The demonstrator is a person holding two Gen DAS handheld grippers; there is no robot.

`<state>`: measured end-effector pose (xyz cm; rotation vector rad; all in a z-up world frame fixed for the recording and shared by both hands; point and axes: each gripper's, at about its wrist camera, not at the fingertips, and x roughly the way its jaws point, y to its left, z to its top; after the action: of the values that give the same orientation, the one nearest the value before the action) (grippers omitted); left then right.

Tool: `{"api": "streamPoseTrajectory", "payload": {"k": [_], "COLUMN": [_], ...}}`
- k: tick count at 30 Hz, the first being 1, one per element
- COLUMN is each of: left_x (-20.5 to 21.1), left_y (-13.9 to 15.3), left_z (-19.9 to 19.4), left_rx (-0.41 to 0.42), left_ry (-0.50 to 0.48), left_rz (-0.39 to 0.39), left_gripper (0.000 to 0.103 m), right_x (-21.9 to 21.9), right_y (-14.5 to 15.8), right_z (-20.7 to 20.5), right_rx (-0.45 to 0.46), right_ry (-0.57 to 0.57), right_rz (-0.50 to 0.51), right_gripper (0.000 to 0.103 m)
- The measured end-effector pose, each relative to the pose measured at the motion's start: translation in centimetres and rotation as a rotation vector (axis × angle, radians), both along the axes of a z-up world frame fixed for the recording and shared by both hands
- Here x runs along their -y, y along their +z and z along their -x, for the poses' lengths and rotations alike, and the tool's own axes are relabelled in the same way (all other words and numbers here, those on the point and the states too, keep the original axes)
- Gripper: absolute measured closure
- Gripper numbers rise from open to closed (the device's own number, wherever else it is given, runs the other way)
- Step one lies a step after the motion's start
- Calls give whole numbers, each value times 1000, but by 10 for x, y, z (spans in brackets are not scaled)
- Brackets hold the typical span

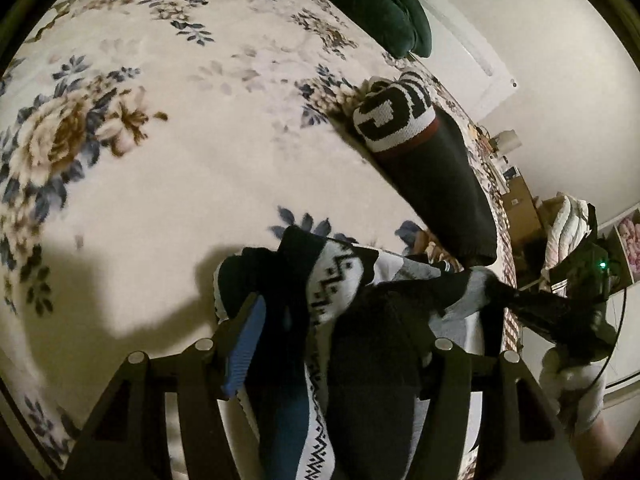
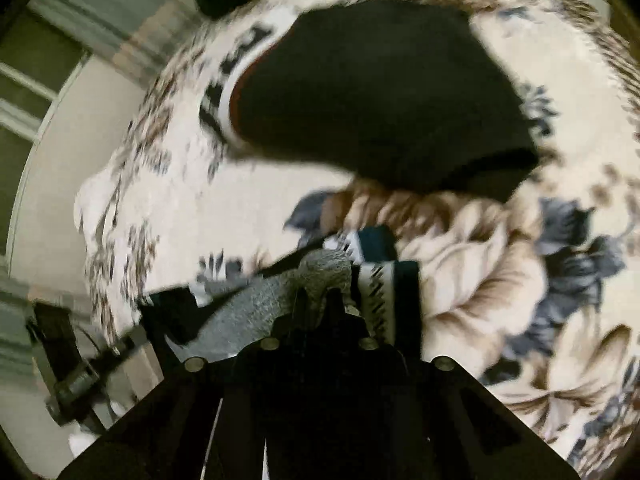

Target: Fold small clothes

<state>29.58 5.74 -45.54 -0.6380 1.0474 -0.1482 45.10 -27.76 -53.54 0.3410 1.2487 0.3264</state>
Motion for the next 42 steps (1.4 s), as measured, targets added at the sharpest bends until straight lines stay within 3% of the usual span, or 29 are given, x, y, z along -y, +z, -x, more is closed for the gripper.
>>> {"api": "streamPoseTrajectory", "payload": {"k": [9,10,11,12,14,21,27,34,37,42], "left_x": [8,6,5,3,-2,-14,-22,-39,-46,-45], "left_y": [-24,-27,-28,-31,-33,-11,2,-38,-67,-62], "left_z": [-34,-37,-39,-41,-41,-16,-4,-28,-36,-36], "left_rx": [-33,-28,-23,-29,-27,45,62,-37,-106,-114], "left_ry": [-36,-31,-25,-24,-8,55,139,203,217,200], "left_rz": [1,5,0,-2,9,11,-8,-3,36,53], "left_gripper": [45,54,79,89,96,97,97,97,98,97], "right_x": [19,21,24,24,24,15,8,-7,-14,-12], "right_y": [10,12,13,11,8,7,21,17,-3,-41], "right_z": [-5,-8,-10,-16,-24,-33,-27,-52,-66,-80], "right_rx": [48,52,52,51,46,24,56,59,26,-70], "right_ry": [-134,-148,-157,-170,-179,-100,-61,-46,-21,22], "right_rz": [84,92,101,112,113,105,136,151,191,208], "right_gripper": [95,95,95,95,95,95,95,95,95,95]}}
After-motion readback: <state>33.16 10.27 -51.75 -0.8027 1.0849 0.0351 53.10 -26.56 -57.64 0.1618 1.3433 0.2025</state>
